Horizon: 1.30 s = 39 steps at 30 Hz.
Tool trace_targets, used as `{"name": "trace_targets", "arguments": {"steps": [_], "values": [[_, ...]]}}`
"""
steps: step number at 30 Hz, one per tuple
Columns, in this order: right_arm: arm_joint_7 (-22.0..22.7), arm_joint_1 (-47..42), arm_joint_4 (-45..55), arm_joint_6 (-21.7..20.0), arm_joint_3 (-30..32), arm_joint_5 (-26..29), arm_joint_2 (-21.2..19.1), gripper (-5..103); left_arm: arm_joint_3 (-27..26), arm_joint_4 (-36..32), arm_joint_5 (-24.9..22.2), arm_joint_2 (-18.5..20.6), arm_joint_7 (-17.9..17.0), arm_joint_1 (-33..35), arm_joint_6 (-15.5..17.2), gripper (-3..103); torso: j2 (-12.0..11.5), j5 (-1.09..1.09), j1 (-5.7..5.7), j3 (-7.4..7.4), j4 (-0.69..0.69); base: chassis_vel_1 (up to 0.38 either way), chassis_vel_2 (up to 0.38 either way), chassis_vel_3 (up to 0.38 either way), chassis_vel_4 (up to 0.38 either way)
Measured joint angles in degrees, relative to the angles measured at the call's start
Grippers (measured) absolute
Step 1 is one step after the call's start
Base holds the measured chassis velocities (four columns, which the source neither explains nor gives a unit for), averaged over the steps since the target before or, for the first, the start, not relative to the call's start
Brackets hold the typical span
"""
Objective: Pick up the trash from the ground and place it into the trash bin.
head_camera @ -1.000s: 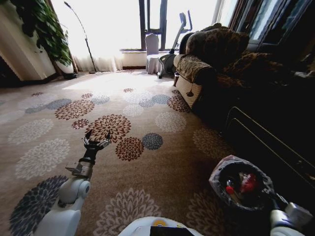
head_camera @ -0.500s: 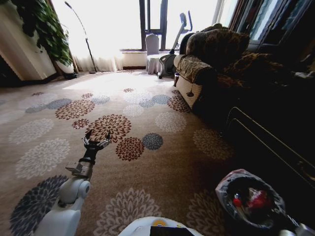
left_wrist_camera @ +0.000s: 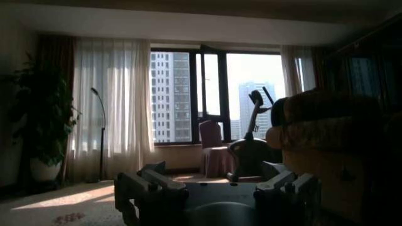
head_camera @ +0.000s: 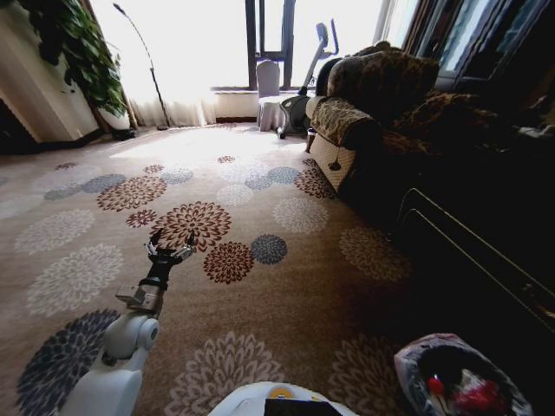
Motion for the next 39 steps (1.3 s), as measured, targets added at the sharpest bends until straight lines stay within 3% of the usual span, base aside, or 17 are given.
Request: {"name": "trace_targets", "arguments": {"steps": [10, 22, 23, 25, 30, 32, 35, 39], "values": [[1.49, 0.61, -4.02, 0.58, 1.20, 3.51, 0.09, 0, 0.00, 0.00, 0.00, 0.00, 0.00, 0.00, 0.00, 100, 0.00, -0.07, 0.00, 0.00, 0.00, 0.000, 0.000, 0.000, 0.000], [2.32, 0.14, -7.70, 3.85, -0.15, 2.37, 1.13, 0, 0.00, 0.00, 0.00, 0.00, 0.00, 0.00, 0.00, 100, 0.01, -0.05, 0.00, 0.00, 0.00, 0.000, 0.000, 0.000, 0.000], [2.45, 0.12, -7.94, 3.88, -0.20, 2.27, 1.23, 5, 0.00, 0.00, 0.00, 0.00, -0.01, 0.00, 0.00, 100, 0.00, 0.02, 0.00, 0.00, -0.01, 0.000, 0.000, 0.000, 0.000], [2.45, 0.12, -7.88, 3.88, -0.29, 2.22, 1.34, 5, 0.00, 0.00, 0.00, 0.00, 0.00, 0.00, 0.00, 100, 0.00, 0.04, 0.00, 0.00, -0.01, 0.000, 0.000, 0.000, 0.000], [2.42, 0.13, -7.70, 3.77, -0.59, 2.24, 1.53, 32, 0.00, 0.00, 0.00, 0.00, 0.00, 0.01, 0.00, 100, -0.01, 0.02, 0.00, 0.00, 0.02, 0.000, 0.000, 0.000, 0.000], [2.43, 0.13, -7.68, 3.74, -0.59, 2.23, 1.53, 32, 0.00, 0.00, 0.00, 0.00, 0.00, 0.00, 0.00, 100, -0.01, 0.02, 0.01, 0.00, 0.00, 0.000, 0.000, 0.000, 0.000], [2.42, 0.12, -7.65, 3.71, -0.59, 2.23, 1.53, 48, 0.00, 0.00, 0.00, 0.00, 0.00, 0.00, 0.00, 100, -0.01, 0.01, 0.01, 0.00, 0.01, 0.000, 0.000, 0.000, 0.000], [2.42, 0.11, -7.61, 3.68, -0.59, 2.23, 1.53, 59, 0.00, 0.00, 0.00, 0.00, 0.00, 0.00, 0.00, 100, -0.01, 0.01, 0.00, 0.00, 0.00, 0.000, 0.000, 0.000, 0.000]]}}
